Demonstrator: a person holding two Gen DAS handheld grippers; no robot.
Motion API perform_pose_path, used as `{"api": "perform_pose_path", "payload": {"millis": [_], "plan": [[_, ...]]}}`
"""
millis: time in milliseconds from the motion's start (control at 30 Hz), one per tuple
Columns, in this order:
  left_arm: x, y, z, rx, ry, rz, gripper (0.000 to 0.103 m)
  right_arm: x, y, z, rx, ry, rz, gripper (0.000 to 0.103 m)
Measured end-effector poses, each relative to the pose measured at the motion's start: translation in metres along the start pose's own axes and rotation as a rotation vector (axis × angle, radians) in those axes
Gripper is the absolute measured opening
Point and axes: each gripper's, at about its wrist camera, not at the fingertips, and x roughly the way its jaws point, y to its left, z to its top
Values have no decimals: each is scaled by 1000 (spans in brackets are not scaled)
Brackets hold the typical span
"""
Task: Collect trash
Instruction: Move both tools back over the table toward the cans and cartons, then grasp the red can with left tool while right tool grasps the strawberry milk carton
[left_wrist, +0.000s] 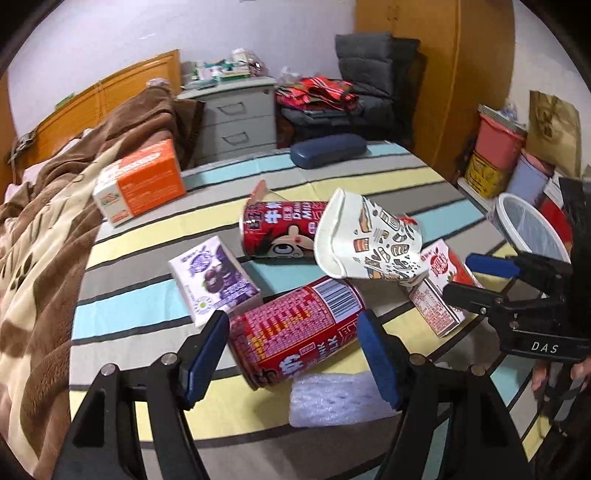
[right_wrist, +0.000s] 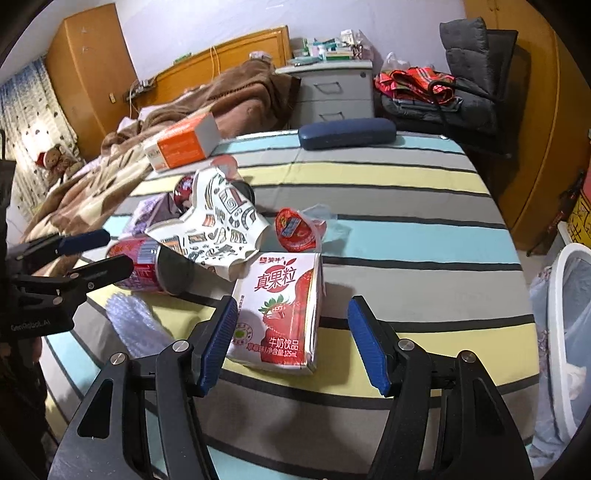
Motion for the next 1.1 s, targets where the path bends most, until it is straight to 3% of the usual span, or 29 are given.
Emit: {"api": "perform_pose_path", "payload": {"millis": [100, 367, 533, 600, 833, 1000, 1100], "plan": [[5, 1, 5, 11, 6, 0, 74, 2, 2, 2, -17, 6, -18, 72], [21, -8, 11, 91, 53, -36, 76, 2, 4, 5, -54, 39, 3, 72], [28, -8, 8, 57, 80, -52, 76, 0, -5, 5, -12, 50, 15, 73], [28, -9, 6, 41, 81, -52, 69, 1, -4, 2, 0, 54, 50, 72], [20, -13, -2, -9, 77, -48, 64, 5, 8, -2, -43, 44, 0, 72], [16, -16, -8, -44, 71, -50, 64, 12, 8, 1, -52, 53, -87, 72], [18, -16, -6, -55, 67, -55, 65, 11, 3, 1, -33, 53, -79, 72]]}}
